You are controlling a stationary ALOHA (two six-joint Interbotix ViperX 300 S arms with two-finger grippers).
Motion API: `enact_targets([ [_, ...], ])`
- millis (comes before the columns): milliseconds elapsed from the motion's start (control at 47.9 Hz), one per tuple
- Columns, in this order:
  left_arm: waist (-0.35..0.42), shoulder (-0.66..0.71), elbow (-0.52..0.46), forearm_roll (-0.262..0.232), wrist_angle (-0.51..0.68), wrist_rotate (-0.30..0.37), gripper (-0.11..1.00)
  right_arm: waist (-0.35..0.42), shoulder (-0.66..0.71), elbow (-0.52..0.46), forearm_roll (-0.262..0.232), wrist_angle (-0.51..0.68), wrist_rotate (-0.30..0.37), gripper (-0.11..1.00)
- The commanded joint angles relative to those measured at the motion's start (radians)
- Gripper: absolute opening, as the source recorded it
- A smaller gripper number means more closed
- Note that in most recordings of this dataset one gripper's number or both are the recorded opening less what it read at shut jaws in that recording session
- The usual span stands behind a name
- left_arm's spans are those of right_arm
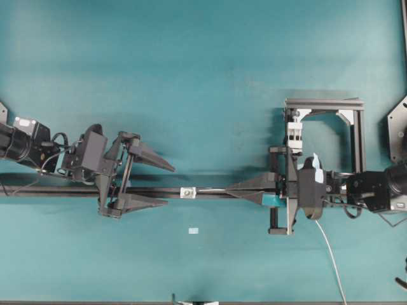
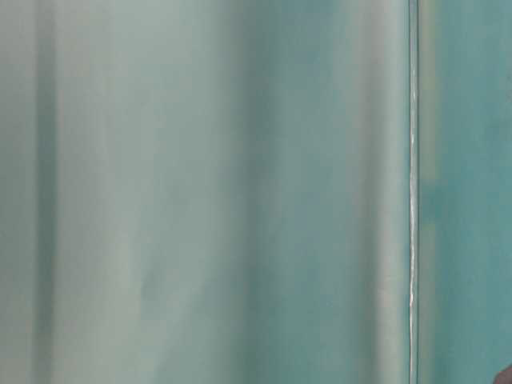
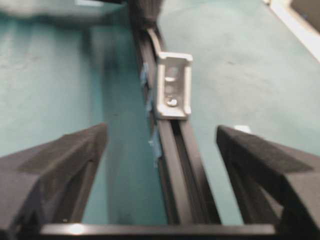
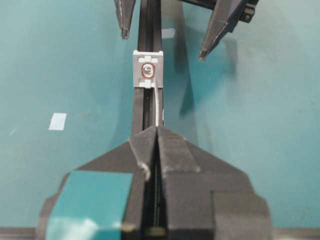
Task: Insert the wire through the hole in the metal fitting marked with a red label. (retake)
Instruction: 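Align the wire tip with the fitting's red-ringed hole and push through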
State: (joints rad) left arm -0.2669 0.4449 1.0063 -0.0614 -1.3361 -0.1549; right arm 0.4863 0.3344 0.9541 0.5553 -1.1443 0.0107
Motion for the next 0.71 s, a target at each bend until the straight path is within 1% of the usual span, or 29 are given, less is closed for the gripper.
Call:
enact_targets([
  [0, -0.006, -0.012, -0.005, 0.002, -0.005, 0.003, 0.76, 0.006, -0.015, -0.012, 0.003, -0.011, -0.002, 0.02],
  [690, -0.005, -0.015, -0.008, 0.002, -0.003, 0.003, 0.76, 0.000, 0.008, -0.041, 0.003, -0.011, -0.008, 0.02],
])
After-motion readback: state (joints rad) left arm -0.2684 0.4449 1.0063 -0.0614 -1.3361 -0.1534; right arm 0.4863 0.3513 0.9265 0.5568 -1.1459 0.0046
